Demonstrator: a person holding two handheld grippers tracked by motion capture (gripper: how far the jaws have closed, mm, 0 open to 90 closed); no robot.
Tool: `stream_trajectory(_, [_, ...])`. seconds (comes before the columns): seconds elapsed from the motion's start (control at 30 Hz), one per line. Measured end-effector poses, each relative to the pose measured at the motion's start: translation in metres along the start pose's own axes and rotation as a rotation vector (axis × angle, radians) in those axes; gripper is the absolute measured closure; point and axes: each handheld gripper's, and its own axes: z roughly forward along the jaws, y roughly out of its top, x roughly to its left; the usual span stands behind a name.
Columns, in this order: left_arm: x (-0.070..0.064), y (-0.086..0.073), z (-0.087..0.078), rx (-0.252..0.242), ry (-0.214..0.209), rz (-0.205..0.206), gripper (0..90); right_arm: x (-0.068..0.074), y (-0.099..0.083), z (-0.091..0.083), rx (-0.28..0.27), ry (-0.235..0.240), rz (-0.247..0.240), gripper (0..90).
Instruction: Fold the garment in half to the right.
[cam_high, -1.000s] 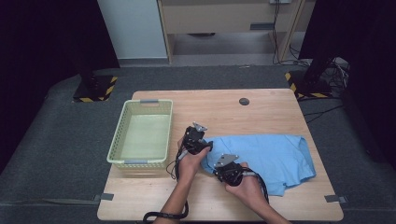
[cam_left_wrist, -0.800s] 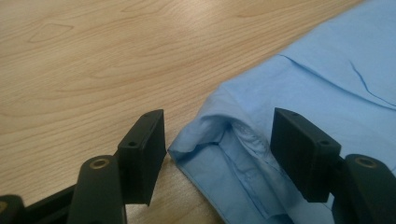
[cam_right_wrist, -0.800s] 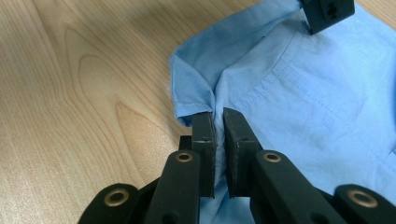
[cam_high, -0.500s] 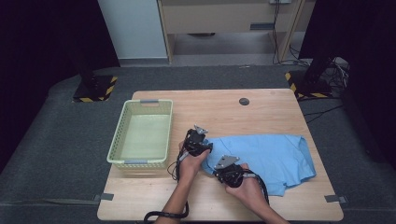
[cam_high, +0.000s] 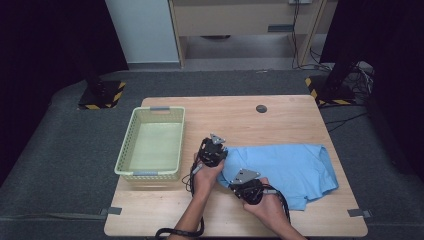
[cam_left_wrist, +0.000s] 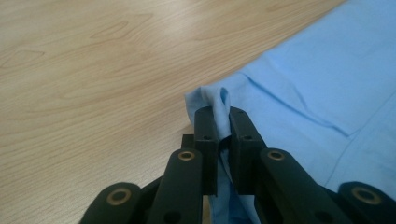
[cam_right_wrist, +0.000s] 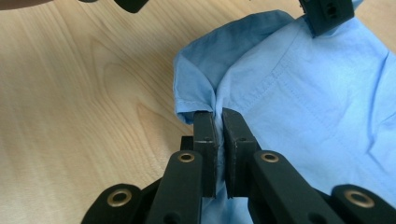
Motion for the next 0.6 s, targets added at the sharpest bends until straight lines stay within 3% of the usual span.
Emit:
stream_trajectory(0.4, [-0.016, 0.020, -0.019, -0.019, -0.008, 0.062, 83.9, -0.002, 0.005, -0.024, -0.042, 0.007, 0.036, 86.0])
stream_trajectory(0.6, [-0.020, 0.027, -0.024, -0.025, -0.004, 0.081, 84.0, -0.003, 0.008, -0.028, -0.033, 0.006, 0.021, 85.9])
